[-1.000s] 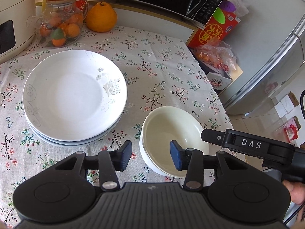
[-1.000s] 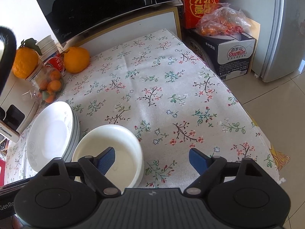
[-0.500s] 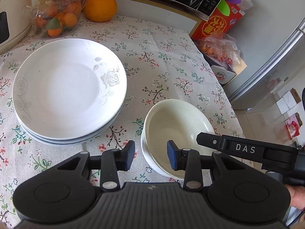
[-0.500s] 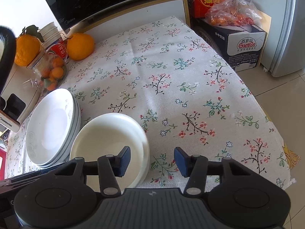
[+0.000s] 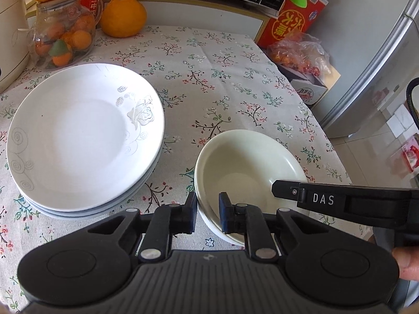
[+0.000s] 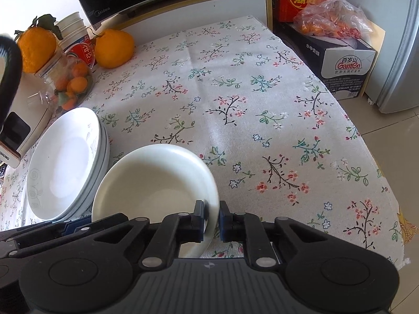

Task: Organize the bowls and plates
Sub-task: 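Lift the stacked bowls with both grippers and carry them toward the plate stack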

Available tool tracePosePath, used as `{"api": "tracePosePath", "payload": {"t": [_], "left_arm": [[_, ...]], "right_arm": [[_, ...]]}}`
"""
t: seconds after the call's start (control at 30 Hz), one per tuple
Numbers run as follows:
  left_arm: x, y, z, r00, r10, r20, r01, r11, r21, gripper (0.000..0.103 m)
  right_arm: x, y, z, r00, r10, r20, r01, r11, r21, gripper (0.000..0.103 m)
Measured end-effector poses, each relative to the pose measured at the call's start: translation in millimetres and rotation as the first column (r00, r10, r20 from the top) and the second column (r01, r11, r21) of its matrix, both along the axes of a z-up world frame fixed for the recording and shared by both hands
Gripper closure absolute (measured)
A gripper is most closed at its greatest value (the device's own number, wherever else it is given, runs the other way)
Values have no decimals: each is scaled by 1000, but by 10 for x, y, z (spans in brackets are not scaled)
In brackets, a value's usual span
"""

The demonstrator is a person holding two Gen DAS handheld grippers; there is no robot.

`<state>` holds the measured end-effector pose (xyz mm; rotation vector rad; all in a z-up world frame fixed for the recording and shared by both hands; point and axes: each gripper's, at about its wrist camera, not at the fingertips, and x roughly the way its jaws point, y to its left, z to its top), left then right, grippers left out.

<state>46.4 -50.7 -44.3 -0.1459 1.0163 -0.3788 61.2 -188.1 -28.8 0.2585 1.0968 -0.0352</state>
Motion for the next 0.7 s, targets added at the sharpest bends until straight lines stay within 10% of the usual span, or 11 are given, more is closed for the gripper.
{"api": "tracePosePath", "payload": {"t": [0.7], "left_arm": [[-127,-25,338,980,15,198,-19,1000,18,88]], "right_arm": [[-66,7,318,981,-27,193,33,999,-24,95]]}}
